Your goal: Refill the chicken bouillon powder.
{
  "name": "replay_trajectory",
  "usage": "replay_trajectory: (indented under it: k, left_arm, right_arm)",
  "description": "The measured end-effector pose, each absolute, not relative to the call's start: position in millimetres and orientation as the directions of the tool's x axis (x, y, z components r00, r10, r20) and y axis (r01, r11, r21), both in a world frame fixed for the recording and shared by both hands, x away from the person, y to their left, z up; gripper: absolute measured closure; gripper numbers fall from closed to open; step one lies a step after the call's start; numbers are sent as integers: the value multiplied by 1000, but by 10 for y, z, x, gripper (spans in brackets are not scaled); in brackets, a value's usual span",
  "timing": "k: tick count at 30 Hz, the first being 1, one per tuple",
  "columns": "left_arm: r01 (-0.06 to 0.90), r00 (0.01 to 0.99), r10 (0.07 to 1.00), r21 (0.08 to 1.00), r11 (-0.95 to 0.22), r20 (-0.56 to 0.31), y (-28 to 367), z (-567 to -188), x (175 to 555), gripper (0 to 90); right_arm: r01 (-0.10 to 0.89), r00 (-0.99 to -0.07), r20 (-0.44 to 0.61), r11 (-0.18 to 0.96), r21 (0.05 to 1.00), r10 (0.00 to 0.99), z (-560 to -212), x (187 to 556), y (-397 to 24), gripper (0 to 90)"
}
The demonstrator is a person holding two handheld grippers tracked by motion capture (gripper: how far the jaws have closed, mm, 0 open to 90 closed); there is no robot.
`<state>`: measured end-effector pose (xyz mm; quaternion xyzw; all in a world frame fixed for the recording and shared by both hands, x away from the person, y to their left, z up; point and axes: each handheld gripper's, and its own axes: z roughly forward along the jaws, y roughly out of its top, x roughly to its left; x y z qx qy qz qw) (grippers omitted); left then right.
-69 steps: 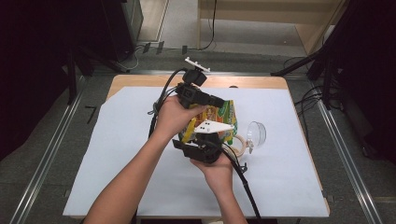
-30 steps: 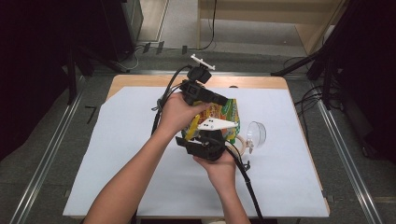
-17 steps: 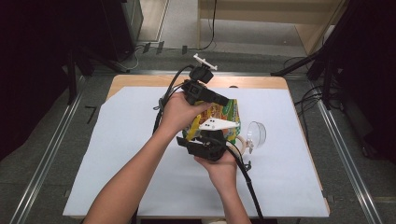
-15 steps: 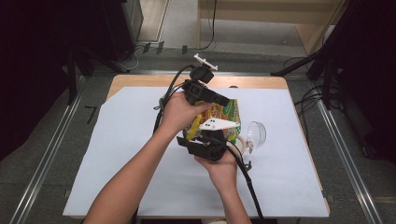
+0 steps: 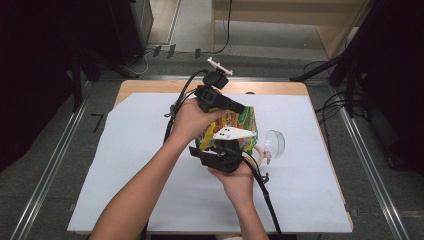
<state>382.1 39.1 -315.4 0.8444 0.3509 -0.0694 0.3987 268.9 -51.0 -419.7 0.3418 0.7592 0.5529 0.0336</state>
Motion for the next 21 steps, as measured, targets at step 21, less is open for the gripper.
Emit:
replay_trajectory:
  k: [21]
  left_arm:
    - [662,736,525,614,-430,-427,485,-3227,3782,795]
  right_arm:
    - [482,-773,323,174,859,546,-4264,2644,-473,676]
